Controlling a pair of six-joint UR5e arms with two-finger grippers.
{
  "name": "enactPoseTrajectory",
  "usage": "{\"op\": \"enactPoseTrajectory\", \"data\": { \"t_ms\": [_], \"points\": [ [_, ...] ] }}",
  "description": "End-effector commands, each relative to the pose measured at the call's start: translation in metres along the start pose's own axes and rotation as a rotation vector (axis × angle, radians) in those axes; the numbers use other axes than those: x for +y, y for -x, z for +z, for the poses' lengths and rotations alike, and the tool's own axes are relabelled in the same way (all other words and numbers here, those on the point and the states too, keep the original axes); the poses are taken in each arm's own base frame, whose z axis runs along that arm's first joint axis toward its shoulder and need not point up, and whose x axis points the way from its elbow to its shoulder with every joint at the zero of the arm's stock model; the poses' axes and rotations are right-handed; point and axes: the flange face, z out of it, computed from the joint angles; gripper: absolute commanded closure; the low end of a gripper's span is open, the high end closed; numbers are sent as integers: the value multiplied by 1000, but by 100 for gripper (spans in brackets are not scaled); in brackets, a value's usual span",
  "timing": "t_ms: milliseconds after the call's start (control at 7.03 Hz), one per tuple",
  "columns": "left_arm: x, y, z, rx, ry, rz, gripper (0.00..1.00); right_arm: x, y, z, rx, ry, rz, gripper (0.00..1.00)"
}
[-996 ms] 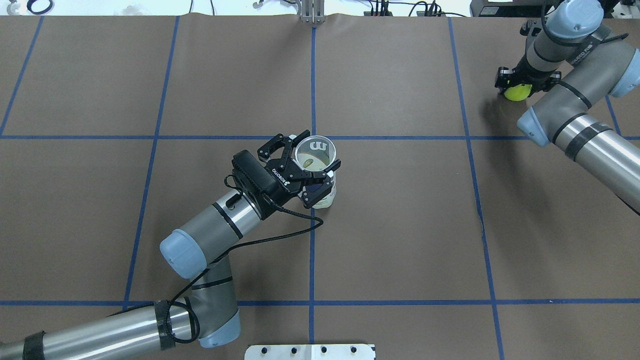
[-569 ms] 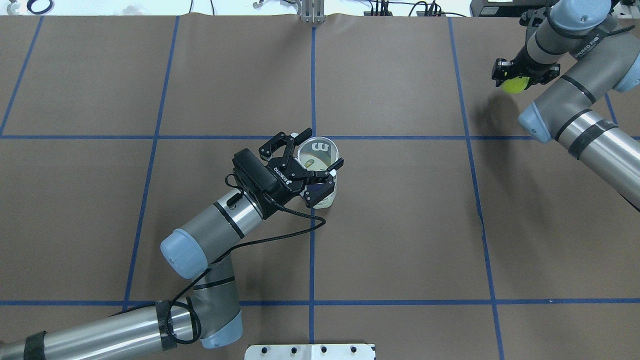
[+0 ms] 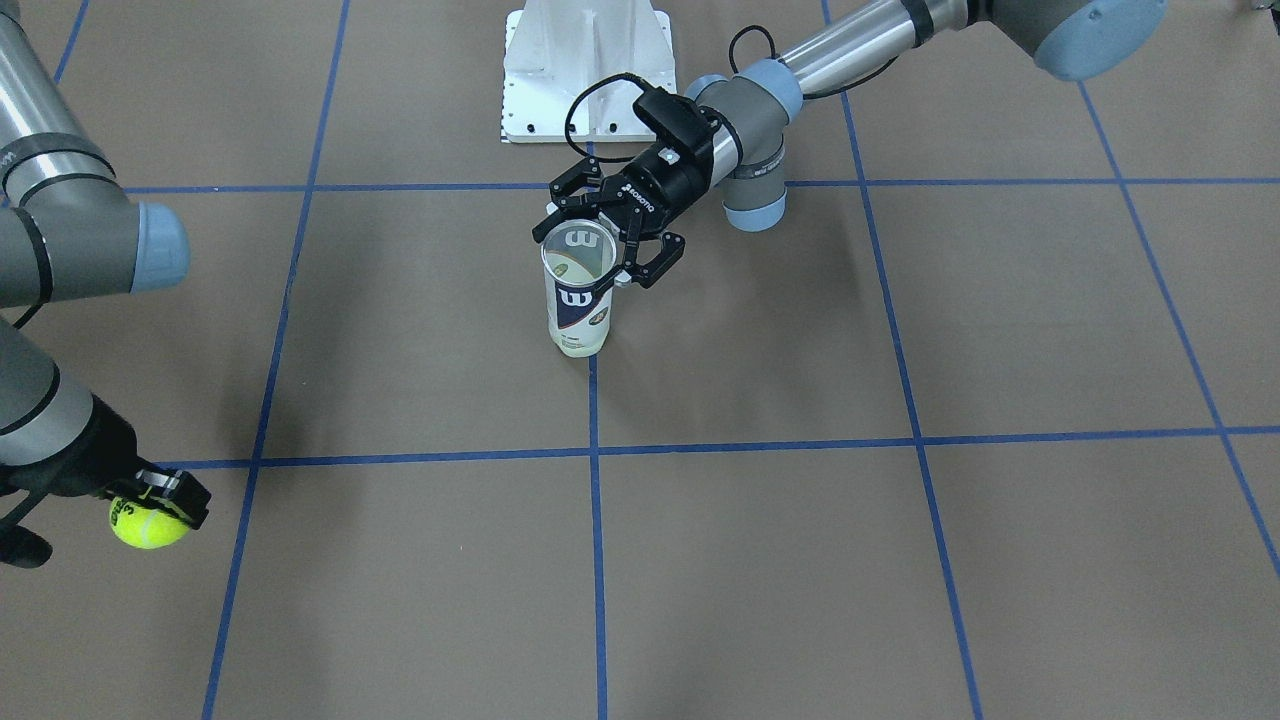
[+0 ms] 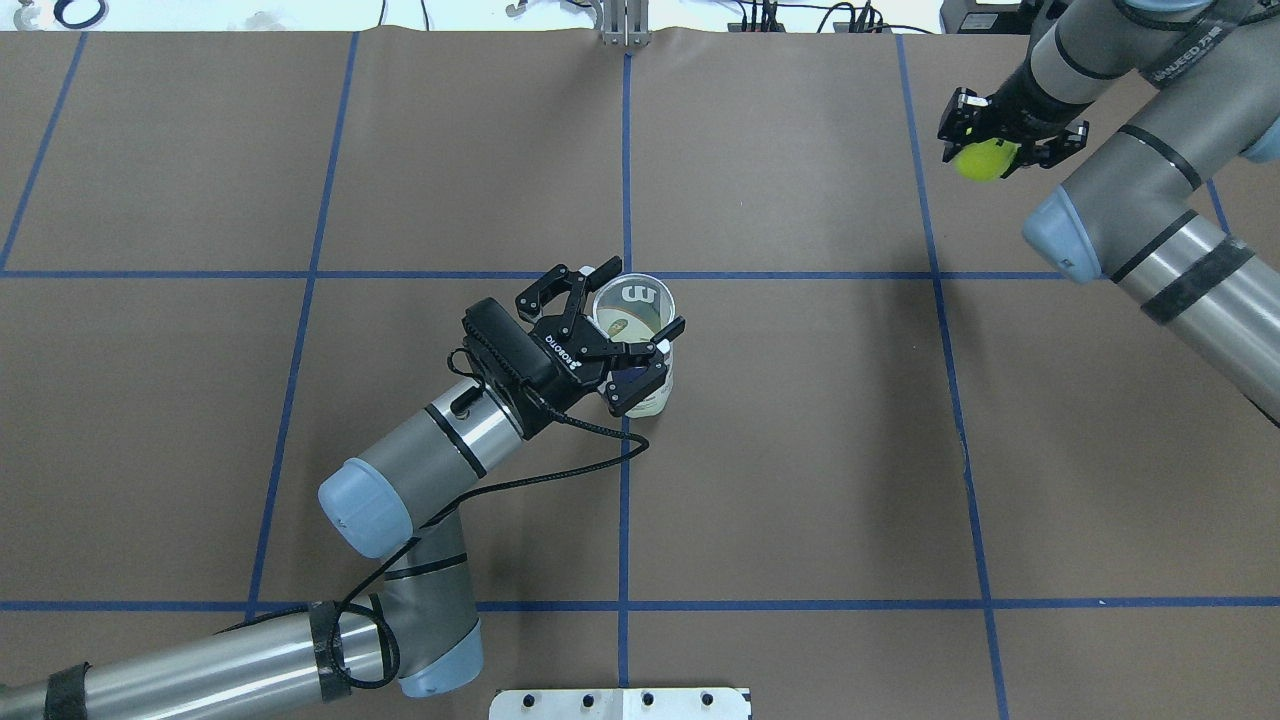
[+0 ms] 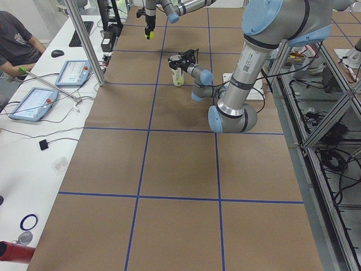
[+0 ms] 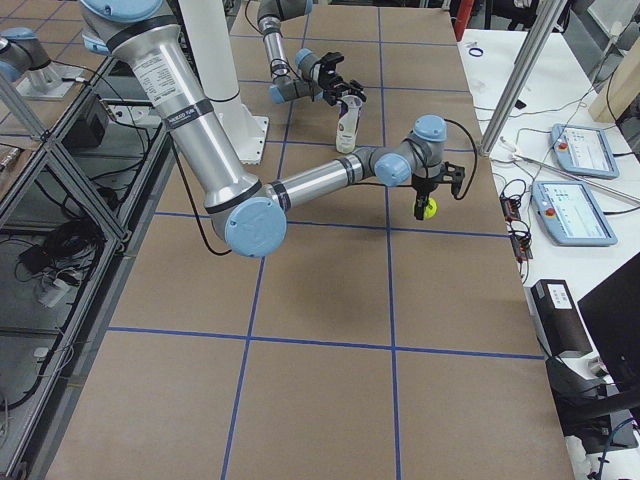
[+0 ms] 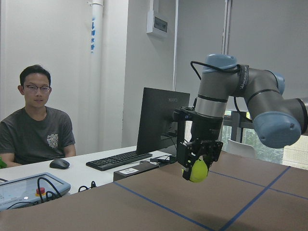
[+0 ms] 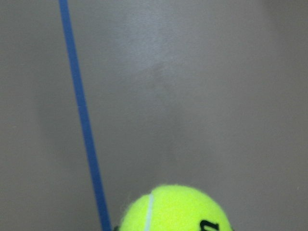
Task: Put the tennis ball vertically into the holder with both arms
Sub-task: 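Carry the second ball over the can with the right gripper and release it inside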
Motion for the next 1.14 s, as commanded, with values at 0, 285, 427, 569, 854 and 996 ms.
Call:
{"op": "enactPoseTrajectory", "data": {
  "t_ms": [0, 285, 427, 569, 854, 996],
  "points": [
    [1, 0, 0, 1, 4, 1, 9, 126, 89, -74, -85, 96, 101, 100],
    [4, 1, 0, -1, 8, 3, 9, 188, 169, -101, -160, 160, 187, 100],
    [4, 1, 0, -2, 8, 4, 9, 206, 192, -107, -180, 180, 172, 100],
    [5, 1, 0, -1, 10, 5, 9, 219, 205, -110, -191, 196, 179, 100],
    [7, 2, 0, -3, 14, 7, 9, 243, 223, -110, -198, 224, 160, 100],
    [7, 2, 0, -3, 14, 7, 9, 249, 231, -115, -209, 229, 149, 100]
  ]
}}
